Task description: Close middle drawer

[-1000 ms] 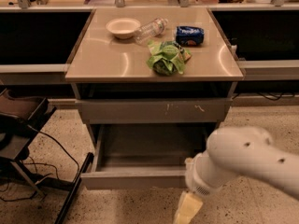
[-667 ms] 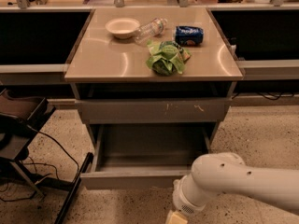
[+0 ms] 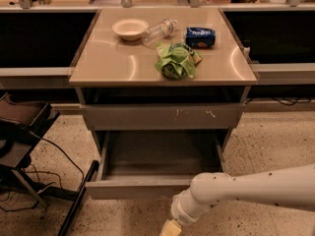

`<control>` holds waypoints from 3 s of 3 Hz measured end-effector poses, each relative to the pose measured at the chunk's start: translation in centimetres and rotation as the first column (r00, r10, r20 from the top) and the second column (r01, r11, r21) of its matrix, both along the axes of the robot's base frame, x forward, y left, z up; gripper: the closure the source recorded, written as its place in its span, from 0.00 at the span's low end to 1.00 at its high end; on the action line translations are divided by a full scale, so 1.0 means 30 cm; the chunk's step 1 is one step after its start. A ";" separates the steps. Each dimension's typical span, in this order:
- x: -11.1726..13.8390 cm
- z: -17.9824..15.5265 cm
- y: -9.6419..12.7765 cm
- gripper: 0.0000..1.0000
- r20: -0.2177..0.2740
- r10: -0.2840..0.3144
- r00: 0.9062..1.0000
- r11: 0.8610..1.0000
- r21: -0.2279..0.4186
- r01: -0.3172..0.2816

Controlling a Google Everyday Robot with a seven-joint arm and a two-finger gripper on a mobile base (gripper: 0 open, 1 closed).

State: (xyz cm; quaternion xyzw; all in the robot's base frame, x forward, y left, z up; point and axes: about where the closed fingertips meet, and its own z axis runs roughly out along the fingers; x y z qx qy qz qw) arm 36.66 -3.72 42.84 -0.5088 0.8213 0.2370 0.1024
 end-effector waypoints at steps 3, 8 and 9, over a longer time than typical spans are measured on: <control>0.400 -0.150 -0.108 0.00 -0.034 -0.165 0.986 0.986 0.005 0.165; 0.767 -0.047 -0.192 0.00 0.047 -0.234 0.971 0.970 0.080 0.230; 0.767 -0.047 -0.192 0.00 0.047 -0.234 0.971 0.970 0.080 0.230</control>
Offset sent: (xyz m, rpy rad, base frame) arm 0.1319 -0.0456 -0.0783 -0.0039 0.0950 -0.2292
